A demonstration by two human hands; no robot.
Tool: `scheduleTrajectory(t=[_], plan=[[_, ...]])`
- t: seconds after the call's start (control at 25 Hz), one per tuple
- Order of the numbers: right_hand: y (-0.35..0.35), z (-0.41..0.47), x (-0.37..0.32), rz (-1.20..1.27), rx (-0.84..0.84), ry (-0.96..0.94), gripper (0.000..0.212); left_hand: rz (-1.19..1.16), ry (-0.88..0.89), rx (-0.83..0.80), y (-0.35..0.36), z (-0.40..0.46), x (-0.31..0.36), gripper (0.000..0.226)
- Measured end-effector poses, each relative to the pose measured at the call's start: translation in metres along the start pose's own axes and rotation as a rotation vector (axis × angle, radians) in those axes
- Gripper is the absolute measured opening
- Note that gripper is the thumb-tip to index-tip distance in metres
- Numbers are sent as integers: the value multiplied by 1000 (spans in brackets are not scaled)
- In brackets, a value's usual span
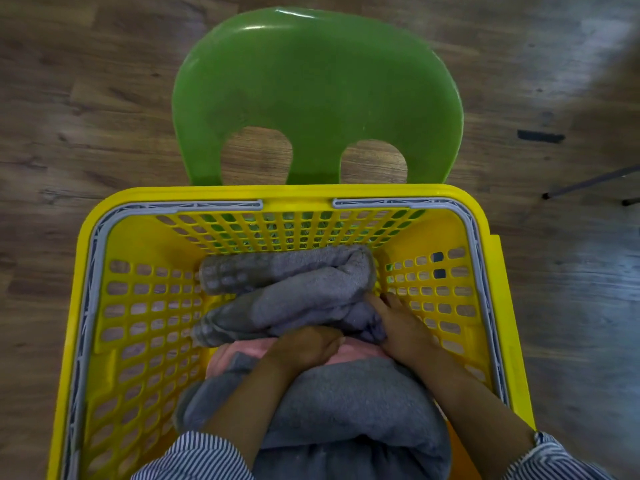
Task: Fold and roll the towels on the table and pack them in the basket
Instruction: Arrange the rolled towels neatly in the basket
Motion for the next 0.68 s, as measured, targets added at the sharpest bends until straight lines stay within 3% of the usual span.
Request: scheduleTrajectory(t=[0.08, 0.16, 0.28, 0.44, 0.6, 0.68], plan=[[-1, 1, 1, -8, -14, 63, 66, 283, 144, 258, -19, -7, 15, 47], [-1, 5, 4, 21, -11, 151, 66, 523, 152, 491, -38, -15, 19, 53], [2, 10, 2, 6, -53, 177, 77, 570, 20, 495, -54, -5, 5, 77], [-4, 14, -8, -73, -73, 110, 56, 445, -124, 413, -48, 1, -17, 94], [-23, 12, -20, -117, 9, 65, 42, 447, -97, 544, -70, 5, -17, 92], [-25, 10, -20, -142, 12, 61, 43, 409, -16, 507, -81, 14, -22, 96]])
Point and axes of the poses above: each hand's wrist, its own z-axis towards the middle knuckle, its own y-axis out of the palm, x = y × z, the point moved 8 cm from there along z, towards the middle knuckle, and after that the axes turned 1 degree about x, right-handed, at the moved point
